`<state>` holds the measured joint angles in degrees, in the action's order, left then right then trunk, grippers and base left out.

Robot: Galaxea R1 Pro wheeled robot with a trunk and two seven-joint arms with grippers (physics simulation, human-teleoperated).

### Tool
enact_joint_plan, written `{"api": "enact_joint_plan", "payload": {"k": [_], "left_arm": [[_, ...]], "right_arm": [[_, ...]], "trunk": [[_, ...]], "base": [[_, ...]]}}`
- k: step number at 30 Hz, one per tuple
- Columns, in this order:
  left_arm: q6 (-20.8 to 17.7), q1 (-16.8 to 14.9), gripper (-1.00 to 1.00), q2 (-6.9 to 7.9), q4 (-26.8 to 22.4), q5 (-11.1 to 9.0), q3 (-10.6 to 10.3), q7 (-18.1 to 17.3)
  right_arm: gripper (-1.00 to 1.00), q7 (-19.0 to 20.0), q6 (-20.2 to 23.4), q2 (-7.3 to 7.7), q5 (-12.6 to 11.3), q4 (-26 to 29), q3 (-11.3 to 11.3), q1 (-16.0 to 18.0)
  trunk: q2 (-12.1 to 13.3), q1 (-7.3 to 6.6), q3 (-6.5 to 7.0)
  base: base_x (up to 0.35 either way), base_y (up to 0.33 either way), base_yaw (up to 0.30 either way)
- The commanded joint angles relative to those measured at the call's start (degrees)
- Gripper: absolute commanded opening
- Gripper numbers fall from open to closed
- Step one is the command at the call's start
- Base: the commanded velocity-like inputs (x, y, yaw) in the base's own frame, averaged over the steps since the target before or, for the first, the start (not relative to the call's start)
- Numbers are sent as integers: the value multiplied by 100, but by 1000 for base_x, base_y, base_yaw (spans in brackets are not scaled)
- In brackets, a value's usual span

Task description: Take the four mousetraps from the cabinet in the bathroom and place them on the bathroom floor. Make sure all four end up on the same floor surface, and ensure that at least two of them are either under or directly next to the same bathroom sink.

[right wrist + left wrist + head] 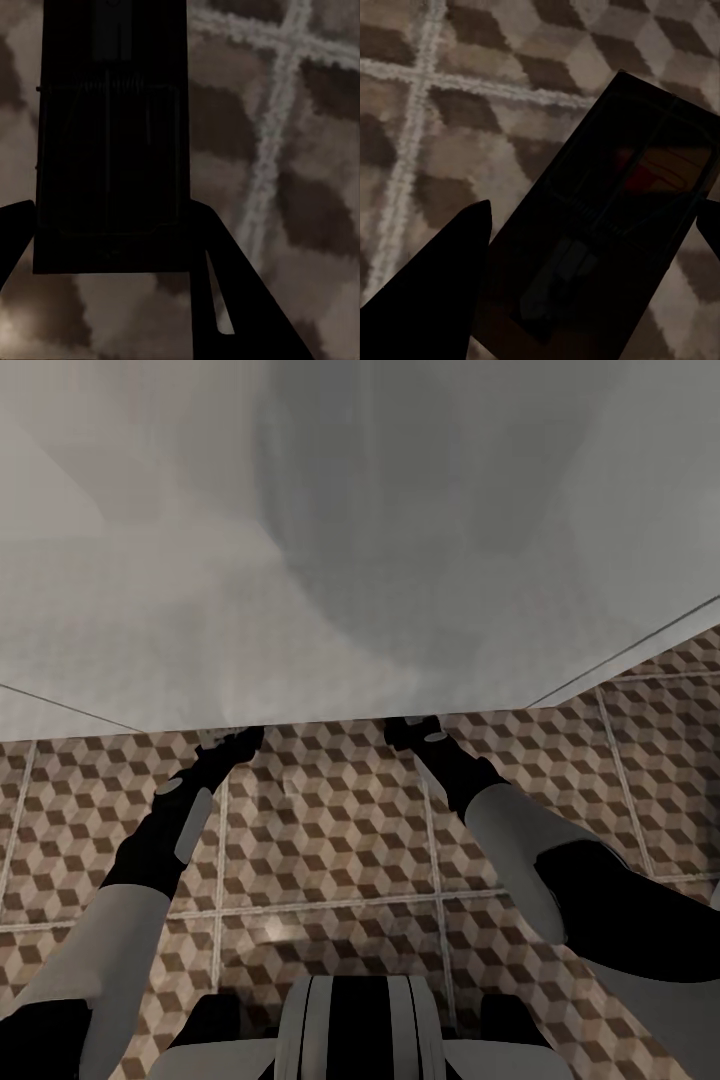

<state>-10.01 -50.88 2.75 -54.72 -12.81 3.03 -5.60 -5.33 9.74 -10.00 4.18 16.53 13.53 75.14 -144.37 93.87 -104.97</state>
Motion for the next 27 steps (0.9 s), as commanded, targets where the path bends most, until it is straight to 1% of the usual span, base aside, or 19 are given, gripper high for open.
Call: {"api": "enact_joint_plan", "payload": {"k": [1,6,12,14,17,20,27], "left_arm": [[-45,0,-100,-2,-14,-55,13,-28],[-46,21,-100,-3,-112,-55,13,-29],[-64,104,-100,-1,-273,-55,13,-27],[-68,146,-100,-1,-343,-55,13,-26],[-70,185,-100,-2,-402,-55,13,-24],[-71,212,-100,-3,-424,-55,13,-26],[-72,234,-100,-3,-440,-55,13,-27]], "right_arm": [[-100,-14,51,0,29,-1,21,1],[-100,-19,145,0,30,-27,20,1],[-100,-29,371,0,31,-37,18,1],[-100,-34,405,0,31,-119,18,1],[-100,-37,394,0,31,-384,18,1],[-100,-38,373,0,31,-526,18,1],[-100,-38,364,0,29,-591,17,1]], "trunk": [[-1,-1,-3],[-1,-1,-3],[-1,-1,-3],[-1,-1,-3],[-1,-1,-3],[-1,-1,-3],[-1,-1,-3]], "base": [[0,0,0],[0,0,0],[0,0,0],[0,0,0],[0,0,0],[0,0,0],[0,0,0]]}}
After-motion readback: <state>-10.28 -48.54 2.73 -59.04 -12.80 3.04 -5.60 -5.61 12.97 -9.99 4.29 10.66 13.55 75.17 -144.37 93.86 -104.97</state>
